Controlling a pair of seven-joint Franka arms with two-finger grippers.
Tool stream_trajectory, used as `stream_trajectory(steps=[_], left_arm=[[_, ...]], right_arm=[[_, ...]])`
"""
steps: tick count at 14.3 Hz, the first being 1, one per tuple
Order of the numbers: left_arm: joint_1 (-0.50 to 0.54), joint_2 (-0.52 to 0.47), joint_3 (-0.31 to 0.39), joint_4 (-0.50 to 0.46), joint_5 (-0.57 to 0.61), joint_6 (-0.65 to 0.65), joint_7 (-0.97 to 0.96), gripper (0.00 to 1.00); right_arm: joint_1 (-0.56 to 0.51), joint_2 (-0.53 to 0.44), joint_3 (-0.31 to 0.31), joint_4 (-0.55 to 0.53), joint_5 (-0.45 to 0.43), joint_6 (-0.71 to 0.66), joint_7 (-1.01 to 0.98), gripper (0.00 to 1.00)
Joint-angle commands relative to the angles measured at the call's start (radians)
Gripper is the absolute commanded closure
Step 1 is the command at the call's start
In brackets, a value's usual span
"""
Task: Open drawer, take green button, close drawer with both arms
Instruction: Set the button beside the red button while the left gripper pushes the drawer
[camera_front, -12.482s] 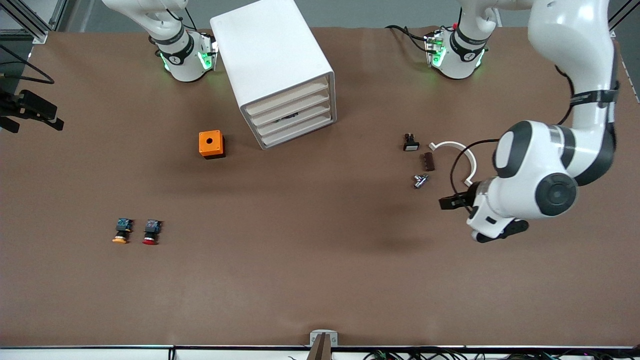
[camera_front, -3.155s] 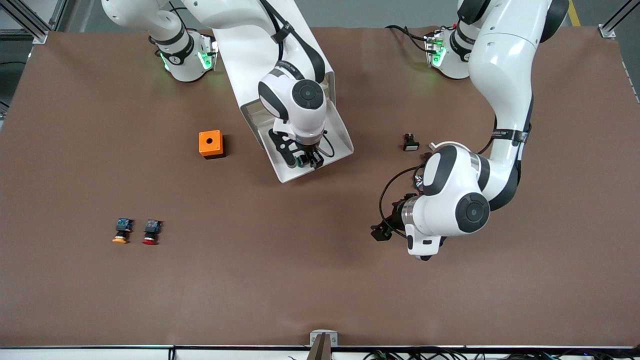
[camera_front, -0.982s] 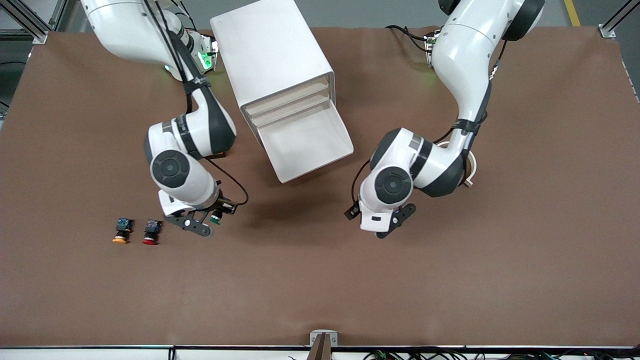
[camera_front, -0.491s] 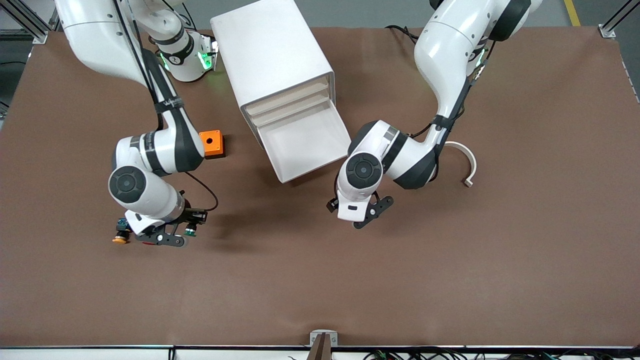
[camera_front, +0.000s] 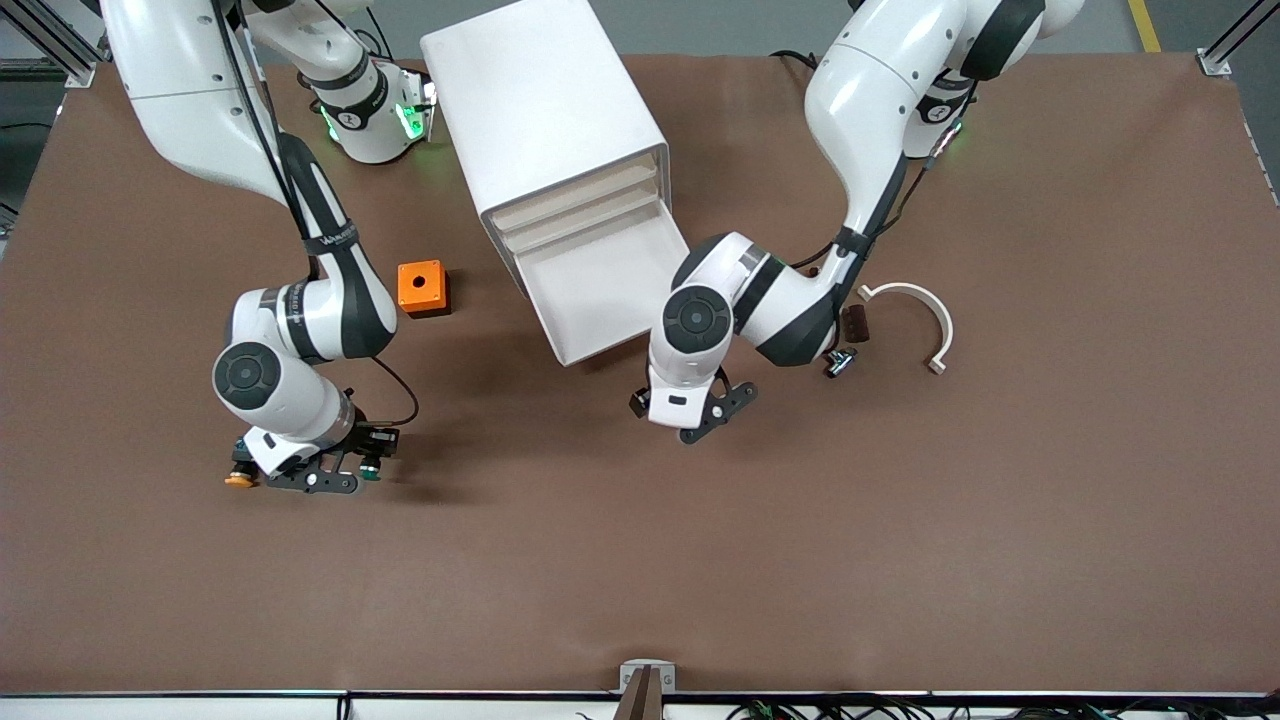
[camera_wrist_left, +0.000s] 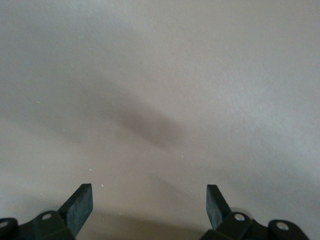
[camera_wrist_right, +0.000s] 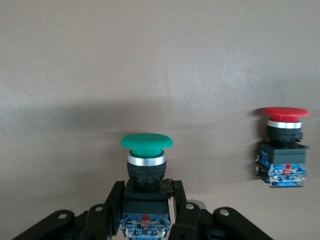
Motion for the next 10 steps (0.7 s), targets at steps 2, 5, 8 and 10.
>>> stream_trajectory(steps=[2,5,8,10], left_arm=[[-0.041,-0.018,0.008,-0.04,0.029,0.043,-0.042,0.01],[-0.07,-0.026,0.003,-0.062,0.029,0.043,-0.054,0.01],[-0.101,-0.034,-0.001,-0.078,0.018,0.043,-0.061,0.01],[-0.119,-0.034,-0.003,-0.079,0.017,0.043,-0.071,0.01]], right_arm=[[-0.036,0.015,0.016,-0.016,0.0,0.042,-0.053,1.0],[-0.055,0.036,0.016,-0.015,0.0,0.07,-0.054,1.0],[-0.057,0.041,0.016,-0.015,0.0,0.072,-0.054,1.0],[-0.057,0.042,0.016,-0.016,0.0,0.073,-0.053,1.0]])
